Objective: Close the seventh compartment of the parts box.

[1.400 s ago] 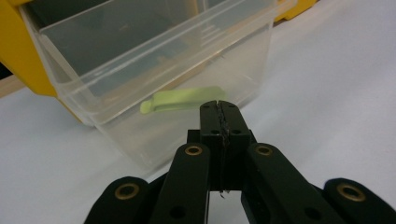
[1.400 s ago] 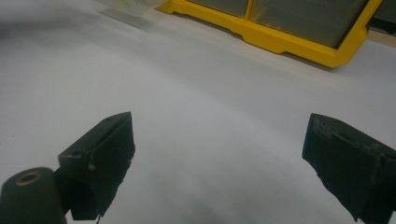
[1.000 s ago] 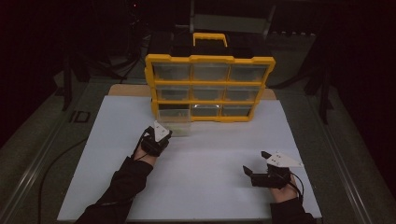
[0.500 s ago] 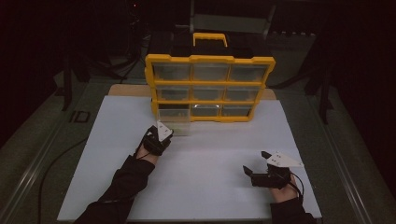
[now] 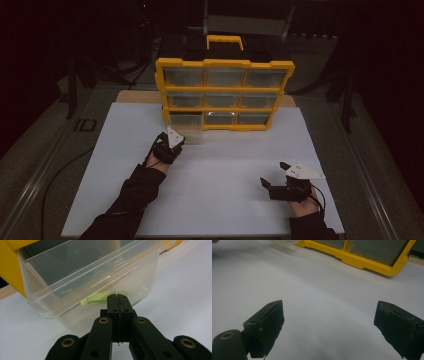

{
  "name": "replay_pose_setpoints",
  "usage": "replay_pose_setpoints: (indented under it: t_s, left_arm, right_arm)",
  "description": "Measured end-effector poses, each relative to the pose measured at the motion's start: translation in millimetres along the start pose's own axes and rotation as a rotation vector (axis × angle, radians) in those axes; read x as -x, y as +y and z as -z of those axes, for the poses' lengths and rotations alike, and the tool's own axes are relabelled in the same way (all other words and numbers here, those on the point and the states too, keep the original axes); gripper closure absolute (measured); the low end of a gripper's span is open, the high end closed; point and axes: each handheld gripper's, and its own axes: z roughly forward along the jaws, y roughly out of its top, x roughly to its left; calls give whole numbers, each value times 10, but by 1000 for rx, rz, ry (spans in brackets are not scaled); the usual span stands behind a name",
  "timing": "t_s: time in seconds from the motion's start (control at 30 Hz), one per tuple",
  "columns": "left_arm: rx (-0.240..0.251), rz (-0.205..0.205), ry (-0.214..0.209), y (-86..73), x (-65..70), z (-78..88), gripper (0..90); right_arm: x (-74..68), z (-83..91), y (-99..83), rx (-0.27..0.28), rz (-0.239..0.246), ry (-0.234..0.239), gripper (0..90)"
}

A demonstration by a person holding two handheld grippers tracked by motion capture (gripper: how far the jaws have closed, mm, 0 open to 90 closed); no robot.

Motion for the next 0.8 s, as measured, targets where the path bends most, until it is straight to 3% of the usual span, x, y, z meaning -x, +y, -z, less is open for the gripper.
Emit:
replay_pose_setpoints:
  t_s: [0.27, 0.8]
  left_arm:
    - [-10, -2, 4, 24, -25, -42, 900]
    - [-12, 31, 3, 48, -120, -134, 900]
  right_arm:
    - [-7, -1, 8, 2, 9, -4, 93]
    - [-15, 2, 12, 4, 10, -5, 93]
